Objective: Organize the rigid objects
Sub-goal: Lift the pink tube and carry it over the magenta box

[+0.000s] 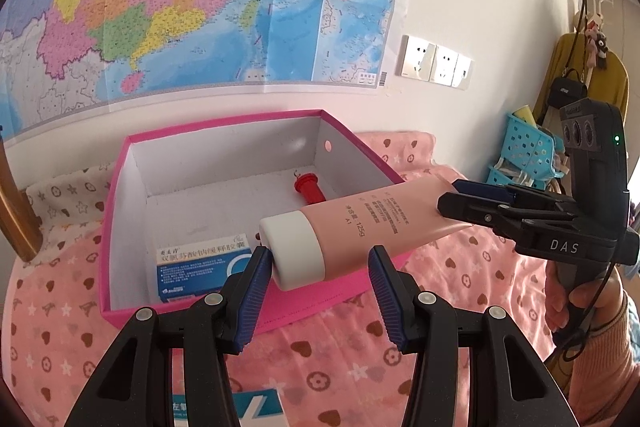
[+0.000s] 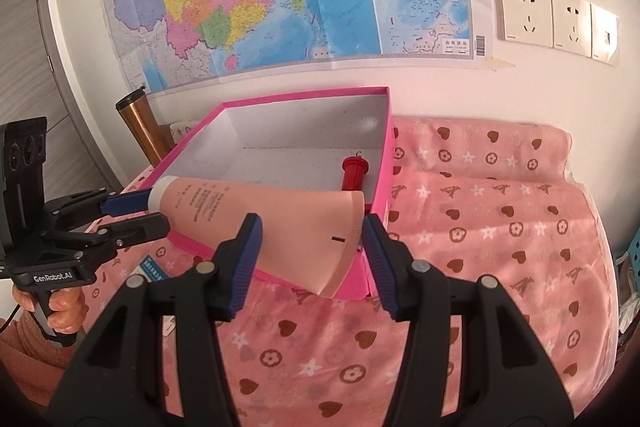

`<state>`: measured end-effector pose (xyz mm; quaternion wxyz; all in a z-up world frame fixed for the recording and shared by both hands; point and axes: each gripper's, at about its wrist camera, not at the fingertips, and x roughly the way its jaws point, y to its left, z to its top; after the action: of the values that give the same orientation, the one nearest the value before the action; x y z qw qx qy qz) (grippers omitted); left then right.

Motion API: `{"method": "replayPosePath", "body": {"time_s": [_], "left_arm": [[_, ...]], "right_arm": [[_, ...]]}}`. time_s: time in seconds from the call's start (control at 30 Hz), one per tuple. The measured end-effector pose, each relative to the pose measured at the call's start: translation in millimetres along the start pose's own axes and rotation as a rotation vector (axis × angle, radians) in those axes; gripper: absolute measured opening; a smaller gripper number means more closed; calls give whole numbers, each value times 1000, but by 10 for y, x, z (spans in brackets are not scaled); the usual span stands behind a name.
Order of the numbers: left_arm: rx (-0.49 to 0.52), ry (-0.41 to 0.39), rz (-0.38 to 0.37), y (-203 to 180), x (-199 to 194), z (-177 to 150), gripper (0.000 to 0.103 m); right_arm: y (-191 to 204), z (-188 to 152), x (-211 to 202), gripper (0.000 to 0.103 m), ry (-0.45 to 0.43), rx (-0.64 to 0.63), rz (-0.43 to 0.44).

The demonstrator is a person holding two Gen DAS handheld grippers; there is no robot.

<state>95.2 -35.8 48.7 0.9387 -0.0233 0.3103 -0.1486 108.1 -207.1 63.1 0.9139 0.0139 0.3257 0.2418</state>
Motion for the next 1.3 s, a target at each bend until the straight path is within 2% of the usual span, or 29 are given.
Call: {"method": "replayPosePath", "body": {"time_s": [0.63, 1.3], "left_arm": [[-12, 0, 22, 108, 154, 136, 50], [-44, 56, 42, 259, 430, 155, 50]], "right_arm": [[-40, 151, 218, 55, 19, -12, -17], [-59, 213, 496, 55, 70, -30, -49]]}}
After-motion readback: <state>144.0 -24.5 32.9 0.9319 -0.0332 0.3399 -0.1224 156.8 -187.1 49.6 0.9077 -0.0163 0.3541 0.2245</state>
